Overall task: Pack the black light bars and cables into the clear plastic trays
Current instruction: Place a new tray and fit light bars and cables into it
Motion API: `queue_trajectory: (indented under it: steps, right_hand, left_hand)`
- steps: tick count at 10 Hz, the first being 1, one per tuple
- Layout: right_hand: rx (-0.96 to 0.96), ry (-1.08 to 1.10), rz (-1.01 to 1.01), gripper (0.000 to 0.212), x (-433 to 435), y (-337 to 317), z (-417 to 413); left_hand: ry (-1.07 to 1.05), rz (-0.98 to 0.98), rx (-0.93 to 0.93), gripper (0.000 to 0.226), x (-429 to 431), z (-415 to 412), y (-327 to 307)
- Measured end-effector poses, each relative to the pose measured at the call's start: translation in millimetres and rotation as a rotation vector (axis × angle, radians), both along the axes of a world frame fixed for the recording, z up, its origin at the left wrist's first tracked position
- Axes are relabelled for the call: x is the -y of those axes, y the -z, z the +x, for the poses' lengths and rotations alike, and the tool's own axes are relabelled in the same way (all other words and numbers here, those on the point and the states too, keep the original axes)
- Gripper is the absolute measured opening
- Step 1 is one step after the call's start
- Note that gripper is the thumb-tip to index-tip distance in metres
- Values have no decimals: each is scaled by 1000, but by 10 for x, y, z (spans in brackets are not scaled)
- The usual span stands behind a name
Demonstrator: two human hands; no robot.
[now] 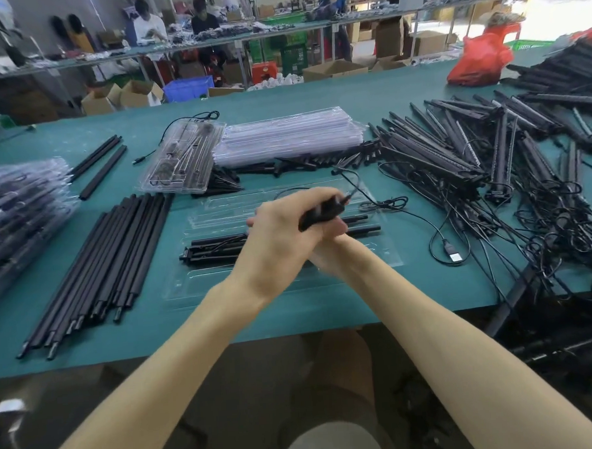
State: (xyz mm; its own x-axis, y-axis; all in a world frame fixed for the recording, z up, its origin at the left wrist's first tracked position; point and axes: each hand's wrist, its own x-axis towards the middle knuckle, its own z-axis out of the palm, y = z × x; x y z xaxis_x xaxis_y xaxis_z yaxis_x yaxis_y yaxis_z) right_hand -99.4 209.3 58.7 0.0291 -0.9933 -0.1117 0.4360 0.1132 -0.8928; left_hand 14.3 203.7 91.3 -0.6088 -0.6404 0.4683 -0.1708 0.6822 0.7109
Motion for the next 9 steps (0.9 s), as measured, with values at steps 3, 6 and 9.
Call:
queue_trajectory:
  steps: [3,6,9]
  right_hand:
    - [-430,151,-74,28,18,44,-246]
    - [-184,80,38,53,-169,179,-600]
    - [-281,276,-42,12,-185,301,-485]
  left_hand:
    - [-221,-594,350,32,164,135,122]
    - [-325,-919,523,24,312,82,439]
    - [-245,-1074,536,15,326,184,483]
